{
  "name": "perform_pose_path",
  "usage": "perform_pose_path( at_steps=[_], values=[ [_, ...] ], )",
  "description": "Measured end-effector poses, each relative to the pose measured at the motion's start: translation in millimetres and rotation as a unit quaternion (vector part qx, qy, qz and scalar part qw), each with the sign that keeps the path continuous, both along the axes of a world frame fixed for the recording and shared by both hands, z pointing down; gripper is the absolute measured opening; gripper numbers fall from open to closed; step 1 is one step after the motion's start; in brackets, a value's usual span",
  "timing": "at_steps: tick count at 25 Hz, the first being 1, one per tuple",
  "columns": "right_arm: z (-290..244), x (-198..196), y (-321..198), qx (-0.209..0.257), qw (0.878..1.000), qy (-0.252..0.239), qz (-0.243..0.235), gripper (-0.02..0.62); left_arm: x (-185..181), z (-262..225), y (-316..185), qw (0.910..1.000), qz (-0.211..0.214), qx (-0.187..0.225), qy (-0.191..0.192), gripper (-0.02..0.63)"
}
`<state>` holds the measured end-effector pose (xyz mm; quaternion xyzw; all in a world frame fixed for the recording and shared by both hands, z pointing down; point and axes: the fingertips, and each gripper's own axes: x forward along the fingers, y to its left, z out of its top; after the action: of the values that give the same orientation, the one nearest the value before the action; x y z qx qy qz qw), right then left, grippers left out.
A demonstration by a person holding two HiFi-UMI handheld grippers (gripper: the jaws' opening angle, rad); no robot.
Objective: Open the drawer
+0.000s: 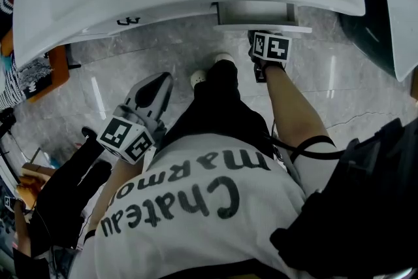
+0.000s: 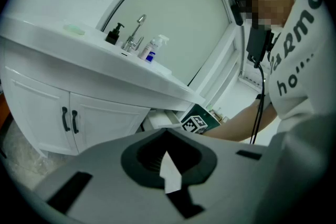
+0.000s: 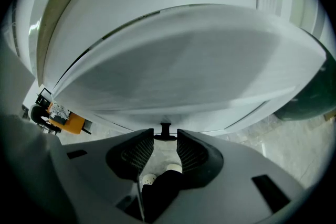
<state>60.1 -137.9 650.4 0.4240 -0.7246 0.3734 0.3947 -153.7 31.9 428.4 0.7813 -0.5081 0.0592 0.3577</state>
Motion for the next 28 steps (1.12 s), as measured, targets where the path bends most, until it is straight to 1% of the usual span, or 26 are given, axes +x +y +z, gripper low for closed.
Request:
perform_pose_path(
  at_steps=[4, 10, 21, 28],
  values=[
    [1, 1, 3, -0.007, 1.0, 0.004, -0.005, 0.144, 0, 0, -2, 1.0, 0.007, 0.002, 0.002, 0.002],
    [4, 3, 11, -0.012, 1.0, 0.006, 0.001, 0.144, -4, 2, -4, 0.9999, 0.014, -0.004, -0.001, 0.0],
    [8, 4, 22, -0.022, 1.0, 0.01, -0.006, 0.144, -10, 3, -3, 0.9999, 0.015, -0.004, -0.004, 0.001],
    [-1, 10, 30, -0.014, 1.0, 0.002, -0.015, 0.144, 4, 2, 10, 0.9998, 0.017, 0.0, -0.008, 0.001]
  ],
)
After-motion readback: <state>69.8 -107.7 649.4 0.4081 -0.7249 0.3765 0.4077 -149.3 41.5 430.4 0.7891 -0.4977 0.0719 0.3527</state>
